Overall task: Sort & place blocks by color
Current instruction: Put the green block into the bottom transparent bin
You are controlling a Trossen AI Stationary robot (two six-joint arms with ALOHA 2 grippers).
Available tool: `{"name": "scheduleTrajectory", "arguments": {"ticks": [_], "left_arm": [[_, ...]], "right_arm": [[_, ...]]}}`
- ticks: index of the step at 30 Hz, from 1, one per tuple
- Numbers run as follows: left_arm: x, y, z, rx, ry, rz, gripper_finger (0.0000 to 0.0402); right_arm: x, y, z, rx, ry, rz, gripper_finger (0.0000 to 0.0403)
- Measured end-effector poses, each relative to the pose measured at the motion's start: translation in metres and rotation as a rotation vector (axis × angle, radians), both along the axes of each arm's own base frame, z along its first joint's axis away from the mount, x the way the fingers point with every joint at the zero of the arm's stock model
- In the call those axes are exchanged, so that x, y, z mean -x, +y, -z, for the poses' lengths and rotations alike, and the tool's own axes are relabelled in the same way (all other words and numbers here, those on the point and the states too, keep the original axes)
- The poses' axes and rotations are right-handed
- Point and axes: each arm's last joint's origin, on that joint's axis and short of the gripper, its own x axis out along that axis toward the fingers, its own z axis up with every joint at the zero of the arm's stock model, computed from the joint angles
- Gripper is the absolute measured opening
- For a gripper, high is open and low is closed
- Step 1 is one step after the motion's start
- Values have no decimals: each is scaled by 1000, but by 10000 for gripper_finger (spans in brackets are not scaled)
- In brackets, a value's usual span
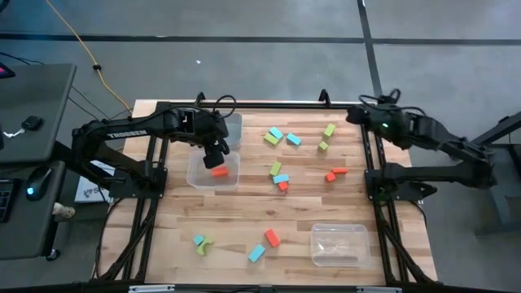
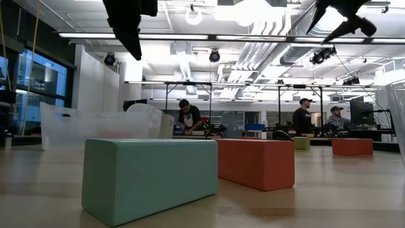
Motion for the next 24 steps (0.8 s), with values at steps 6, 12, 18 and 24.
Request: {"name": "scheduleTrajectory", "arguments": {"ticks": [6,12,18,24], "left_arm": [[0,0,0,0,1,2,186],[0,0,0,0,1,3,186],[0,-1,0,0,1,5,186],[0,-1,0,0,-1,4,186]], "right_arm": [[-16,-28,16,-178,57,34,228],[-25,-52,30,-296,87,93,228],[-32,-78,48,-437,95,154,228],[-37,-107,72,-597,107,166,228]]}}
